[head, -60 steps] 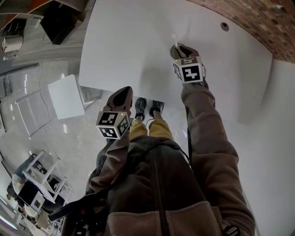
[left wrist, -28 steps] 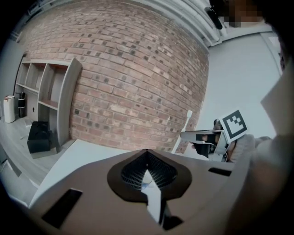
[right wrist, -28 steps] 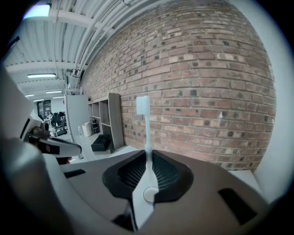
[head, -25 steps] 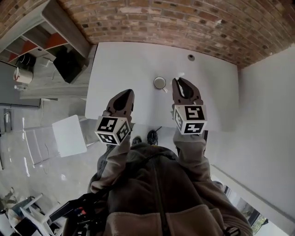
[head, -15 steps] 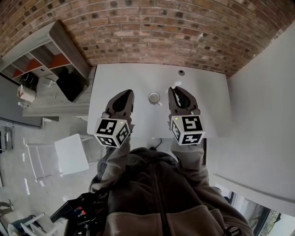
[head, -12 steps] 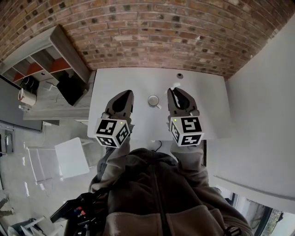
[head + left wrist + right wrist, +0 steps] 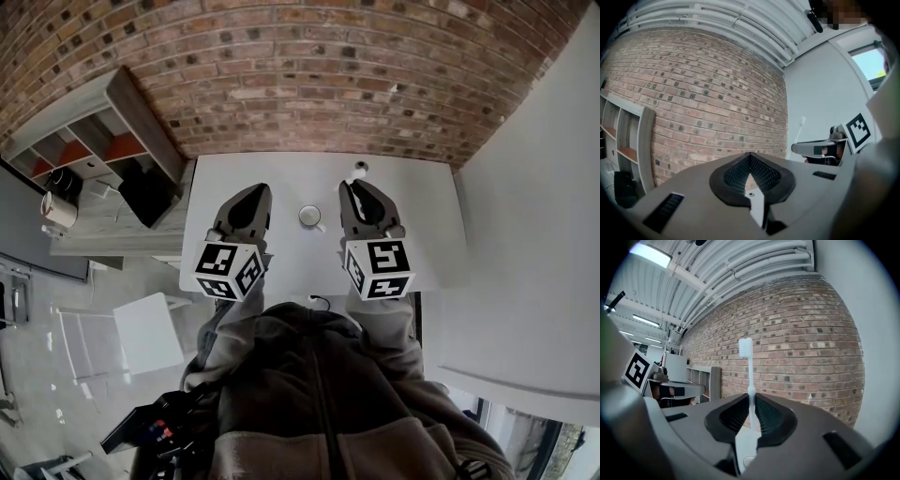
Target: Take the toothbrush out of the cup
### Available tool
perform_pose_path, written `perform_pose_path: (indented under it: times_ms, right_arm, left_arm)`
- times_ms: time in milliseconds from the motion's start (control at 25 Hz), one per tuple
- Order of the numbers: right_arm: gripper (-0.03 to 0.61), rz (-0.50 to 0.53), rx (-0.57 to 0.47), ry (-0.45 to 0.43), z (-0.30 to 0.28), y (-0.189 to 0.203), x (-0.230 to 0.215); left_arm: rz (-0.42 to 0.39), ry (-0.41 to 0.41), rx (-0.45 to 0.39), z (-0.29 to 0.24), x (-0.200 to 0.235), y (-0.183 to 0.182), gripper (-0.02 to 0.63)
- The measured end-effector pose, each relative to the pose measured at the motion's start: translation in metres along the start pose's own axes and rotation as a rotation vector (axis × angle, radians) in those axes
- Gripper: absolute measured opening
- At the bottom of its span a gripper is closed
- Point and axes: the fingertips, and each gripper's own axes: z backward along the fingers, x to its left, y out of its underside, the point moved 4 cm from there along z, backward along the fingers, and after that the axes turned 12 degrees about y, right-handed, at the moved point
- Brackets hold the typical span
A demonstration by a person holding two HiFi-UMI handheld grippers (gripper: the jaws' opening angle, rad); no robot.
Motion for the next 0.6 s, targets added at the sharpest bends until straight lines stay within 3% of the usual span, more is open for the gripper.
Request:
perform_pose_path:
  times_ms: [600]
  right_arm:
    - [0.044, 0.006, -0.009, 0.001, 0.0052, -0.0016, -0.0014]
  left_arm:
    - [-0.004, -0.003, 0.002, 0.0001, -0.0024, 0.0009, 0.003]
